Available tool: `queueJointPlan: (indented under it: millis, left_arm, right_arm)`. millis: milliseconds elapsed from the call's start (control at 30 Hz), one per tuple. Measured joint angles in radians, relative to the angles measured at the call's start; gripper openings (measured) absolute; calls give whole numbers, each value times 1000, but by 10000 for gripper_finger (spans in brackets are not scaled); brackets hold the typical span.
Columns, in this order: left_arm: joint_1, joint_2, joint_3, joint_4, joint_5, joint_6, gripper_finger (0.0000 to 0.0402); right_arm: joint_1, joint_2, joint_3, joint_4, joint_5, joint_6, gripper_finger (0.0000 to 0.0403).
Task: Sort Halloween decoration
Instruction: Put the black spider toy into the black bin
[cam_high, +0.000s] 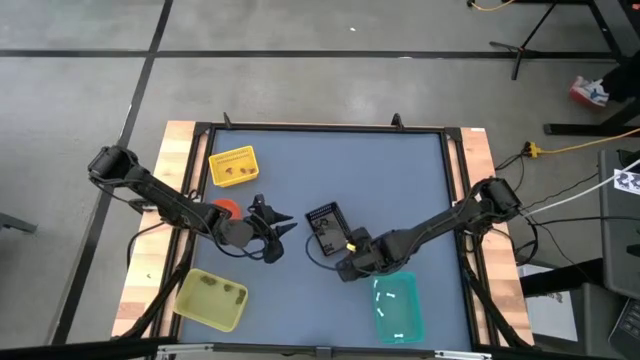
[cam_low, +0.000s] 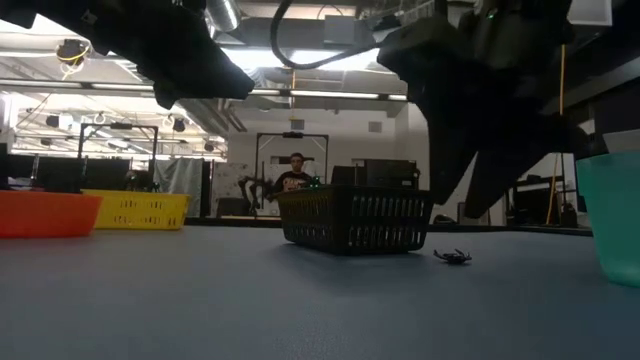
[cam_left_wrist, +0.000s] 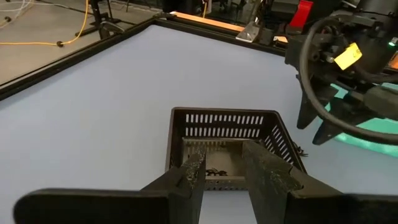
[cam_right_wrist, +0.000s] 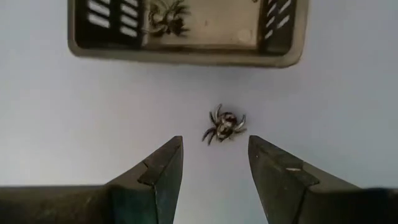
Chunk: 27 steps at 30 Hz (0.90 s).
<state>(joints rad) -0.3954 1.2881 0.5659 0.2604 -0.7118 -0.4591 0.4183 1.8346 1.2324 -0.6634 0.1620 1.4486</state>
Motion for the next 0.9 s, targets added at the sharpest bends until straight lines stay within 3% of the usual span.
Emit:
queueJointPlan:
  millis: [900]
  left_arm:
    - [0, 0, 0, -27, 0, -1, 92]
  right_arm:
    - [1, 63, -1, 37, 62, 20, 179]
